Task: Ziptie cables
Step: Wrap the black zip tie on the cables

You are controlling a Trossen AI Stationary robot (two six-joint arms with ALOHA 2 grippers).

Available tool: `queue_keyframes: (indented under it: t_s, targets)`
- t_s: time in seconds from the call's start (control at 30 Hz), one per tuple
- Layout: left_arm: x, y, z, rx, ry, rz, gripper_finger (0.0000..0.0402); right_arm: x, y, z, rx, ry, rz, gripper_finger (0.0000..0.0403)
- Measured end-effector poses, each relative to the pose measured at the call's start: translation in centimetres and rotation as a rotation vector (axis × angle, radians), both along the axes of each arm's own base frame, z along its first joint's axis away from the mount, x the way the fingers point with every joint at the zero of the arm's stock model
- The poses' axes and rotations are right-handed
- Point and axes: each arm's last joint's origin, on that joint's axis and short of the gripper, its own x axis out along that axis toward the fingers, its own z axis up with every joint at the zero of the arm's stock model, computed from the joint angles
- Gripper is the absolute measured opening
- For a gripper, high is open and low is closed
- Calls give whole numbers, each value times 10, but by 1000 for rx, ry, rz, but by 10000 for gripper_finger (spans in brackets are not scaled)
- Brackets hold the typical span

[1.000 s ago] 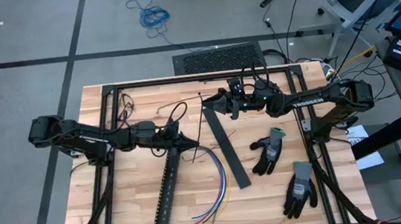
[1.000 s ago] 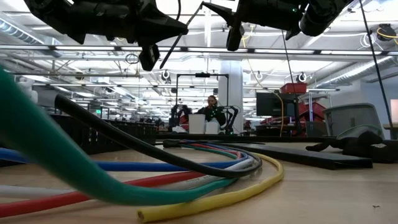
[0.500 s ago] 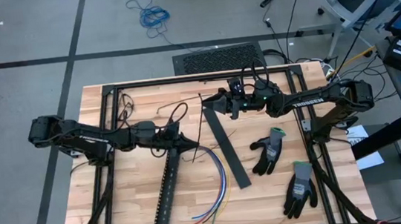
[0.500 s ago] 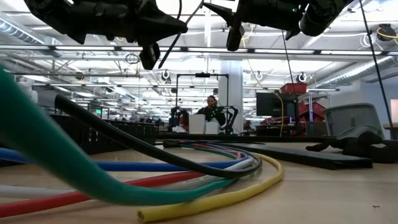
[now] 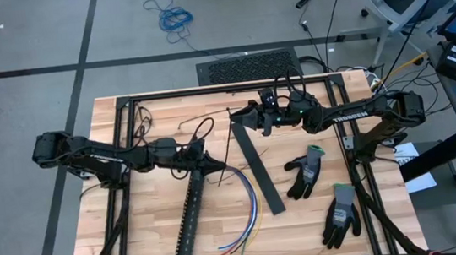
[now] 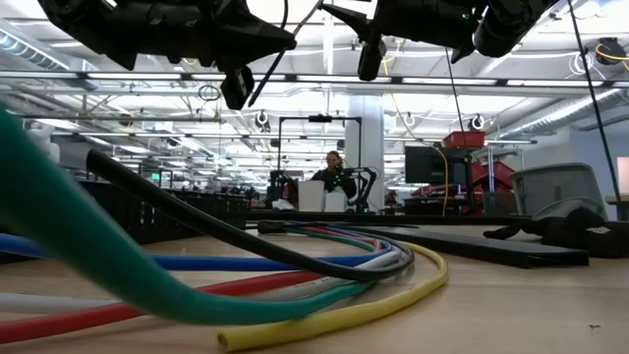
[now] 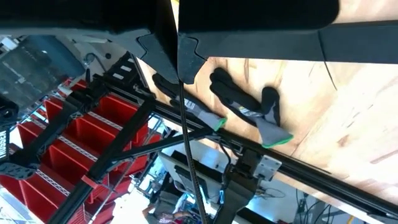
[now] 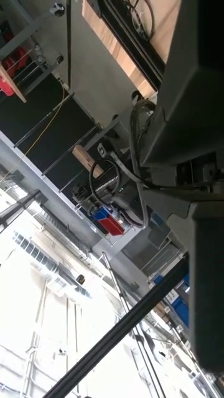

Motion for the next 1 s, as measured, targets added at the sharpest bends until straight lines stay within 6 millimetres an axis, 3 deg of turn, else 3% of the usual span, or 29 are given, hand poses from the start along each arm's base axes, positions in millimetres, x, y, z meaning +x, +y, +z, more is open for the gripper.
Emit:
queue_keyframes:
  t_s: [0.23,0.7,0.83,1.0]
  targets:
    - [0,0,0,-3,0,1,0,0,0,1,-3,-15,5,5]
    - [0,1,1,-35,5,26,4,0,0,1,-4,-14,4,1]
    - [1,2,1,-85,11,33,40,0,0,-1,-4,6,7,0]
    - [0,3,4,-85,1,38,113,1,1,-3,-11,32,41,0]
